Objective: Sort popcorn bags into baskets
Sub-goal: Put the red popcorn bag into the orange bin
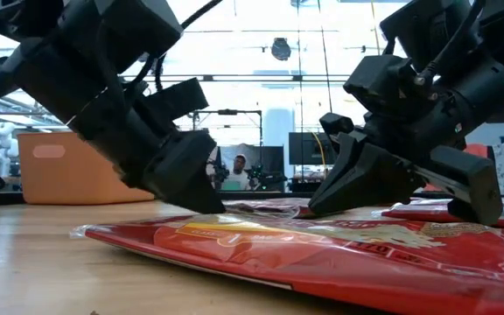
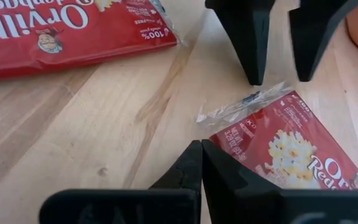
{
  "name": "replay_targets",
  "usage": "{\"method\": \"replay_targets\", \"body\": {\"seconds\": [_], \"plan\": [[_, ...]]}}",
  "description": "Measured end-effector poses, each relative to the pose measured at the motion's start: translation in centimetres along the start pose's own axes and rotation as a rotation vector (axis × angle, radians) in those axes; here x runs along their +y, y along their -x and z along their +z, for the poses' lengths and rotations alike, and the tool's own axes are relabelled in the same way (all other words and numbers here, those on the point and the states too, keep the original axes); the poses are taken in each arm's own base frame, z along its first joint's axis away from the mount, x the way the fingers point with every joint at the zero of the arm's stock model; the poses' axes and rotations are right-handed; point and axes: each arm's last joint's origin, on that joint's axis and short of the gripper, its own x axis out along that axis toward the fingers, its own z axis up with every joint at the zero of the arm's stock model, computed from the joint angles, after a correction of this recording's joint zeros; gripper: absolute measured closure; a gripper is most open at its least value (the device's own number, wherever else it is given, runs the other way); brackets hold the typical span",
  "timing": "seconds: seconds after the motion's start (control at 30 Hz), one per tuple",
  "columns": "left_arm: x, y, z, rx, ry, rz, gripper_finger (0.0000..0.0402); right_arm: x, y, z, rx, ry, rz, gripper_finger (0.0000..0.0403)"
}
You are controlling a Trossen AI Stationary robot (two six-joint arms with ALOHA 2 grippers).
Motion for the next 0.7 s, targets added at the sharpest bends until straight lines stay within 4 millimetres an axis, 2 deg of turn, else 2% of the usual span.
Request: {"method": "replay_targets", "body": {"seconds": [0.17,0.33,0.53,0.7], "plan": [[0.3,-0.4,0.4,-0.003,-0.159,0.002,0.0097,0.0,0.0,-0.1,0.007,0.002,0.002,0.0403],[1.1,-1.7,1.7,0.033,-0.227,-0.075,0.0124,0.0,0.0,0.0,0.006,0.009,0.002,0.0403],[1.8,-3.0,2.7,0.072,-0.281,-0.2,0.0197,0.0,0.0,-0.1,0.007,0.01,0.002,0.0403],[2.3,-3.5,2.9,0.101,-0.267,-0.235,0.0297,0.1,0.0,-0.1,0.007,0.011,0.011,0.0403]]}}
